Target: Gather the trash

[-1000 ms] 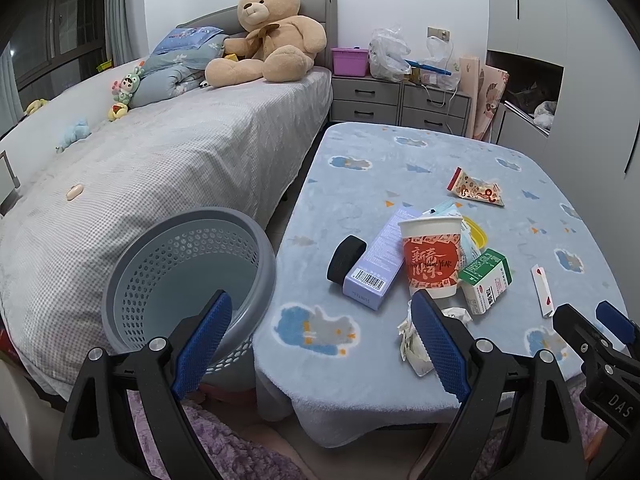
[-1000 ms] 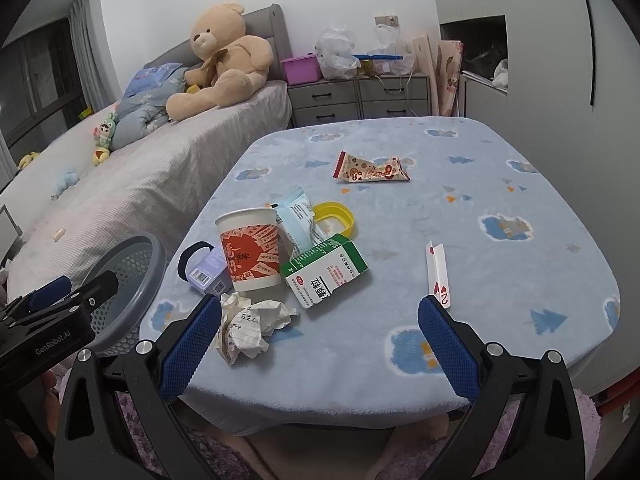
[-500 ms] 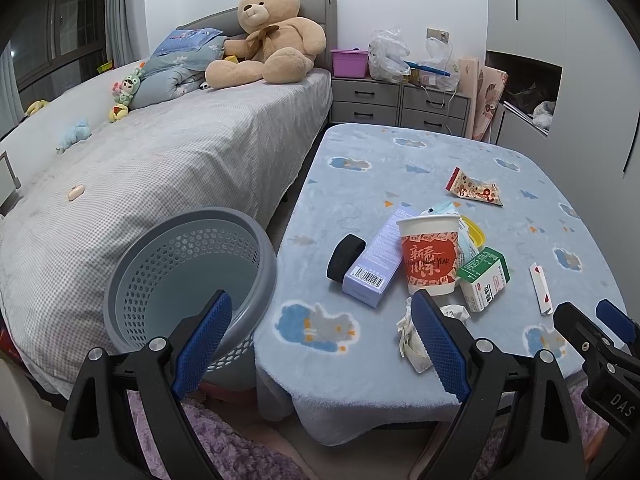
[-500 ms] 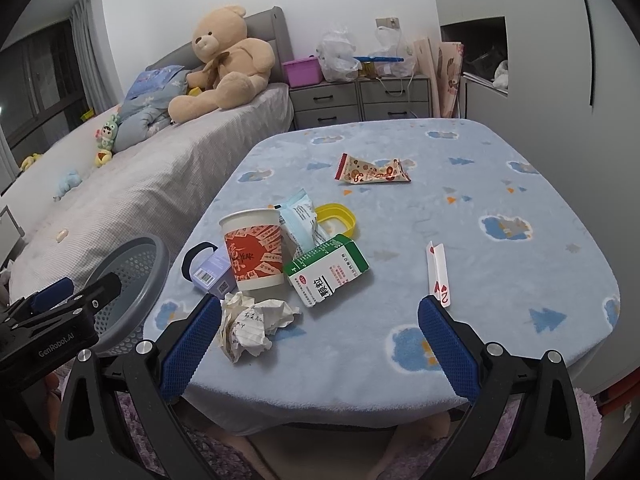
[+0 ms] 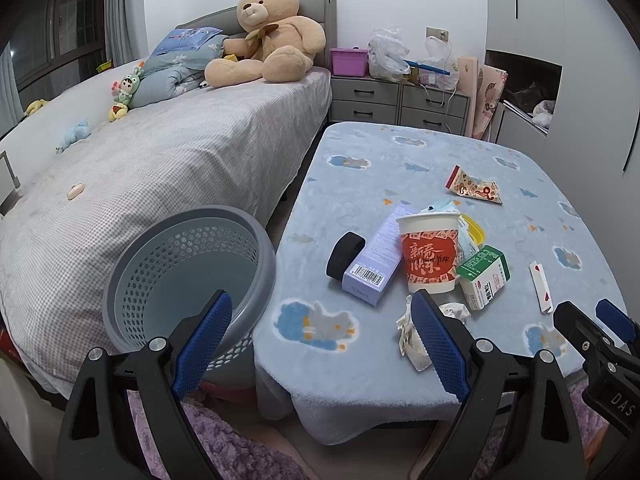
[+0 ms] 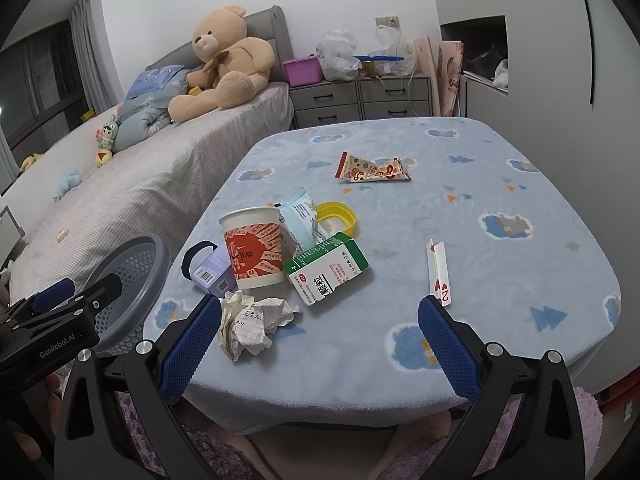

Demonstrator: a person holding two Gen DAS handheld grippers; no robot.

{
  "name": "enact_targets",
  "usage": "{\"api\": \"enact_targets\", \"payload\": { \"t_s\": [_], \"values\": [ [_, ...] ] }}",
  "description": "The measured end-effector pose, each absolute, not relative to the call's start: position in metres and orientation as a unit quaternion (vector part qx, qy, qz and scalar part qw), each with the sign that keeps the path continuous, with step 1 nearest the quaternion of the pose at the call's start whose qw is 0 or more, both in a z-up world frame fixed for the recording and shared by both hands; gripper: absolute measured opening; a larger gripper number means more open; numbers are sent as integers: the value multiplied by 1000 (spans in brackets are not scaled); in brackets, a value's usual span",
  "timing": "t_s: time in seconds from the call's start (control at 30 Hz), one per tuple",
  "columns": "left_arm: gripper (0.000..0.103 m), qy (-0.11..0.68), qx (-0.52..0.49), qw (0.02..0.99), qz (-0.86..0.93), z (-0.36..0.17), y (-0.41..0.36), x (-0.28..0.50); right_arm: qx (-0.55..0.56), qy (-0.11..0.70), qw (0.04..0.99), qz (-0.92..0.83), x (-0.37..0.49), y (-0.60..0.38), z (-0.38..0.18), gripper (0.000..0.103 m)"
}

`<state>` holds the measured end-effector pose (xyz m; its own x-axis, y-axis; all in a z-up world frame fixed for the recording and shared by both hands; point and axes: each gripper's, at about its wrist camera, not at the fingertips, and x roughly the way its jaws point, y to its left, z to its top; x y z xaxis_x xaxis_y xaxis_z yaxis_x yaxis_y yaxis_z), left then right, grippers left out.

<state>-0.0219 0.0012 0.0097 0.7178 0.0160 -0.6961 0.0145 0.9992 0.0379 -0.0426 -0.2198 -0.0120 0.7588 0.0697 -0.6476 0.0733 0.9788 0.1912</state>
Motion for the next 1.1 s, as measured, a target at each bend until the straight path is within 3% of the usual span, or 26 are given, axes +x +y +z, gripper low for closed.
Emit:
{"api": "enact_targets", "payload": {
  "t_s": [1.1],
  "values": [
    [87, 383, 20, 924, -1, 0, 1, -24, 101, 359, 928, 2, -37, -216, -23, 97]
  ]
}}
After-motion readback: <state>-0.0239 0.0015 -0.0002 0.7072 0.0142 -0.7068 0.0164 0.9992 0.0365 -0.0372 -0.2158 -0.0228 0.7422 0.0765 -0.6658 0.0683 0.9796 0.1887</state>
